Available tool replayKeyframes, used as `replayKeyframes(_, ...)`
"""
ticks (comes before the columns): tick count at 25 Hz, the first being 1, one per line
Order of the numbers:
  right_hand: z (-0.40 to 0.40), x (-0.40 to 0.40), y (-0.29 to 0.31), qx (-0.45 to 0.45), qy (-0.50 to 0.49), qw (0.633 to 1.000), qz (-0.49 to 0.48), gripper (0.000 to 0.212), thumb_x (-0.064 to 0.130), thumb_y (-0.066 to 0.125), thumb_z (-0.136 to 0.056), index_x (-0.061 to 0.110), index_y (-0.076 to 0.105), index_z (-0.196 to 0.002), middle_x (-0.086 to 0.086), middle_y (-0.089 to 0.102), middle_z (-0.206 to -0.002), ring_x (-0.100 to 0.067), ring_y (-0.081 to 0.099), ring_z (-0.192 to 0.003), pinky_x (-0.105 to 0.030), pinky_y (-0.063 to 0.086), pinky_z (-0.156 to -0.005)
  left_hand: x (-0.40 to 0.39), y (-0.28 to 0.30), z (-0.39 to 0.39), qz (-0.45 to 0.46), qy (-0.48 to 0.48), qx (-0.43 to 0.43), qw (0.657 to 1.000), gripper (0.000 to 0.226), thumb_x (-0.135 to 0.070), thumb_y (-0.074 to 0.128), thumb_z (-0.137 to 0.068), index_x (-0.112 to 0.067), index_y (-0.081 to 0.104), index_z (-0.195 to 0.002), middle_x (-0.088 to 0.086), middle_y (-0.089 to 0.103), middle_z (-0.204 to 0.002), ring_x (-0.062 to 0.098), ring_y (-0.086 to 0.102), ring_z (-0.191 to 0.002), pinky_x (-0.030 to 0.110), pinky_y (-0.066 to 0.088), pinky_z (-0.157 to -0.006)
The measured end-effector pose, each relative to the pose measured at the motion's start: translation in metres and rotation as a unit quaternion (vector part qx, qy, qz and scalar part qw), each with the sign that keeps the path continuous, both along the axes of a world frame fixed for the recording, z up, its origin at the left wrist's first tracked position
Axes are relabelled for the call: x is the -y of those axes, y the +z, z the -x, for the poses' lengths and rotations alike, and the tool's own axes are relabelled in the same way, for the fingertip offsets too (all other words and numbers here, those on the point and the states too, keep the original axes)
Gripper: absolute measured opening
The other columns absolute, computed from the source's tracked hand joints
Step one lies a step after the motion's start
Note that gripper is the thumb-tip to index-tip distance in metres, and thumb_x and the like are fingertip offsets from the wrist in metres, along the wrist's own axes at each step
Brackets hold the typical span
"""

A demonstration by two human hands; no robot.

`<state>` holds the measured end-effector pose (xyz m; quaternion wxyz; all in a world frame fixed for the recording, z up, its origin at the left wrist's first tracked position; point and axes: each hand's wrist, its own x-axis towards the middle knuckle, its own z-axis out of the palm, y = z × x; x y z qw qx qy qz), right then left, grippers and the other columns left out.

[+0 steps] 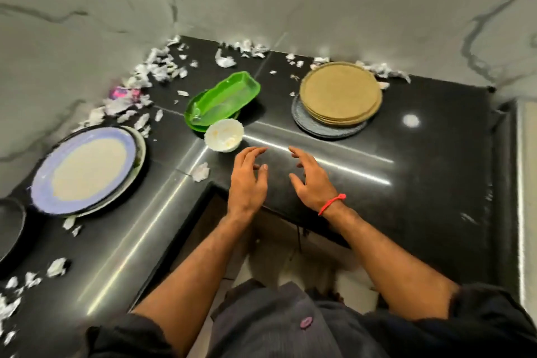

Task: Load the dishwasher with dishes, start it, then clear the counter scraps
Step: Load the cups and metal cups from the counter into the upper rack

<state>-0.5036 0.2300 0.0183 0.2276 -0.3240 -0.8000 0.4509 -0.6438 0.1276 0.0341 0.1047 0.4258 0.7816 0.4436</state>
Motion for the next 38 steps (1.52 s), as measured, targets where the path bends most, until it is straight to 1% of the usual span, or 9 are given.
replayKeyframes(6, 0.068, -0.021, 0.003, 0.052, 0.105, 0.993, -0.013, 0.065, 0.008, 0.065, -0.088, 0.02, 0.041, -0.148, -0.006, 0.045, -0.15, -0.019, 0.038, -0.14, -0.032, 0.027, -0.119, 0.012, -0.002, 0.07, 0.101, 0.119, -0.067, 0.986, 0.04, -0.019, 0.065, -0.092, -0.025, 0.061, -0.131, 0.006, 0.031, -0.154, 0.027, 0.036, -0.136, 0.046, 0.035, -0.116)
replayKeyframes(12, 0.094, -0.016, -0.002, 0.076, 0.05, 0.996, -0.001, 0.065, 0.012, 0.063, -0.091, 0.022, 0.038, -0.15, -0.002, 0.043, -0.152, -0.015, 0.037, -0.141, -0.021, 0.024, -0.115, 0.001, -0.02, 0.12, 0.262, 0.046, -0.164, 0.95, 0.037, -0.035, 0.065, -0.093, -0.039, 0.059, -0.13, 0.002, 0.008, -0.164, 0.035, 0.019, -0.138, 0.058, 0.025, -0.111)
replayKeyframes(16, 0.086, 0.0, -0.002, 0.083, -0.025, 0.996, 0.02, 0.067, 0.014, 0.062, -0.093, 0.024, 0.032, -0.153, 0.0, 0.043, -0.152, -0.014, 0.038, -0.141, -0.024, 0.027, -0.116, -0.003, -0.025, 0.146, 0.231, -0.006, -0.182, 0.956, 0.019, -0.03, 0.066, -0.094, -0.036, 0.073, -0.11, -0.001, 0.021, -0.163, 0.034, 0.023, -0.136, 0.056, 0.022, -0.108)
replayKeyframes(20, 0.067, 0.019, 0.004, 0.051, -0.109, 0.992, 0.025, 0.068, 0.014, 0.061, -0.094, 0.028, 0.03, -0.153, 0.004, 0.047, -0.149, -0.014, 0.042, -0.138, -0.03, 0.032, -0.116, -0.008, -0.019, 0.148, 0.127, -0.048, -0.183, 0.974, 0.015, -0.025, 0.069, -0.092, -0.031, 0.074, -0.105, -0.002, 0.032, -0.158, 0.034, 0.029, -0.135, 0.055, 0.023, -0.105)
replayKeyframes(24, 0.031, 0.048, -0.003, -0.009, -0.216, 0.975, 0.06, 0.076, 0.012, 0.063, -0.09, 0.035, 0.027, -0.153, 0.007, 0.041, -0.153, -0.014, 0.042, -0.139, -0.037, 0.035, -0.116, -0.017, -0.012, 0.099, 0.029, -0.181, -0.105, 0.977, 0.021, -0.023, 0.064, -0.096, -0.033, 0.067, -0.114, -0.005, 0.045, -0.148, 0.024, 0.039, -0.132, 0.046, 0.028, -0.103)
replayKeyframes(28, -0.016, 0.081, -0.006, -0.1, -0.302, 0.936, 0.148, 0.085, 0.017, 0.066, -0.082, 0.038, 0.023, -0.152, 0.006, 0.042, -0.148, -0.012, 0.044, -0.136, -0.038, 0.039, -0.113, -0.011, 0.012, 0.015, -0.01, -0.347, 0.151, 0.926, 0.02, -0.017, 0.052, -0.104, -0.028, 0.059, -0.119, -0.012, 0.062, -0.118, -0.01, 0.056, -0.108, 0.022, 0.047, -0.094)
replayKeyframes(32, -0.098, 0.119, 0.005, -0.21, -0.383, 0.882, 0.178, 0.081, -0.001, 0.062, -0.081, 0.017, 0.026, -0.152, -0.002, 0.049, -0.14, -0.002, 0.058, -0.115, -0.028, 0.051, -0.097, 0.004, 0.032, -0.073, 0.086, -0.426, 0.314, 0.844, 0.02, -0.031, 0.041, -0.108, -0.031, 0.06, -0.113, -0.006, 0.066, -0.111, 0.007, 0.063, -0.102, 0.029, 0.056, -0.087)
replayKeyframes(35, -0.163, 0.156, 0.009, -0.256, -0.42, 0.844, 0.212, 0.071, 0.016, 0.068, -0.082, 0.029, 0.04, -0.146, -0.003, 0.055, -0.135, -0.017, 0.06, -0.113, -0.042, 0.056, -0.089, 0.014, 0.036, -0.135, 0.148, -0.437, 0.398, 0.793, 0.022, -0.031, 0.039, -0.109, -0.032, 0.059, -0.116, -0.002, 0.065, -0.119, 0.013, 0.066, -0.105, 0.027, 0.058, -0.079)
replayKeyframes(38, -0.238, 0.205, 0.006, -0.274, -0.495, 0.799, 0.205, 0.072, 0.025, 0.074, -0.079, 0.026, 0.044, -0.144, -0.012, 0.058, -0.132, -0.023, 0.062, -0.113, -0.043, 0.056, -0.086, 0.039, 0.029, -0.22, 0.2, -0.475, 0.384, 0.766, 0.024, -0.036, 0.037, -0.109, -0.034, 0.058, -0.12, 0.001, 0.063, -0.128, 0.022, 0.064, -0.114, 0.031, 0.058, -0.079)
